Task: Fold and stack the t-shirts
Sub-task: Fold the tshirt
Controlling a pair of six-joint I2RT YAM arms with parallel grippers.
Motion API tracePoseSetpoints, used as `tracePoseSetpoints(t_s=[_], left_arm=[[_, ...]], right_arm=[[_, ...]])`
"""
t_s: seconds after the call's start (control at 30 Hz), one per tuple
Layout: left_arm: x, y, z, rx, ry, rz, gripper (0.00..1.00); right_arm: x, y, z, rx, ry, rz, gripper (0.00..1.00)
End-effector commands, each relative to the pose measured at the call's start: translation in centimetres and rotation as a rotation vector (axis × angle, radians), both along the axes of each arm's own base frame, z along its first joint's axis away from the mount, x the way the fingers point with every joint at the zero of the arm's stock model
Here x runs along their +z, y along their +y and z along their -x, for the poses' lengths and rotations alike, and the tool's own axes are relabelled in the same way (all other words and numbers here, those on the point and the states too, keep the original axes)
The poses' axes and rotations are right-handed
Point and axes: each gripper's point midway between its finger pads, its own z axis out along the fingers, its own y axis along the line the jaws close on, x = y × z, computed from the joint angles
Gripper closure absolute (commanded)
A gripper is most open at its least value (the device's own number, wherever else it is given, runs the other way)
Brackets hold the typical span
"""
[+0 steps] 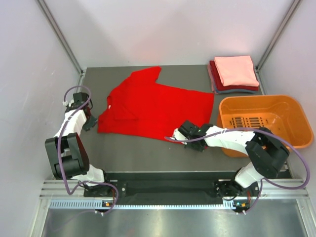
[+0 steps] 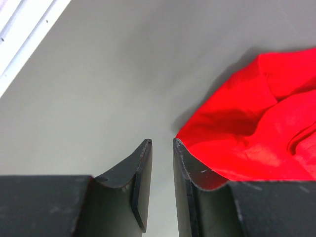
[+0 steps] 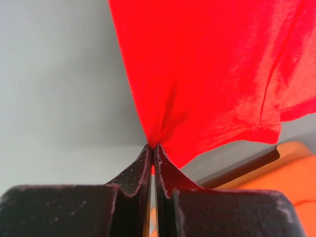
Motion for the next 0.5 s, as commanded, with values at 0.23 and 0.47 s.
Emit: tracePoseSetpoints(t_s=[0.23, 0.47], left_arm=[[4.1, -3.2, -6.2, -0.229, -0.208, 0.151, 0.72], [4.8, -7.4, -12.5, -0.427, -0.264, 0.26, 0.67]], right_arm=[[4.8, 1.2, 0.0, -0.009, -0.101, -0.04, 0.8], [10.2, 3.9, -1.8, -0.009, -0.187, -0.17, 0.62]])
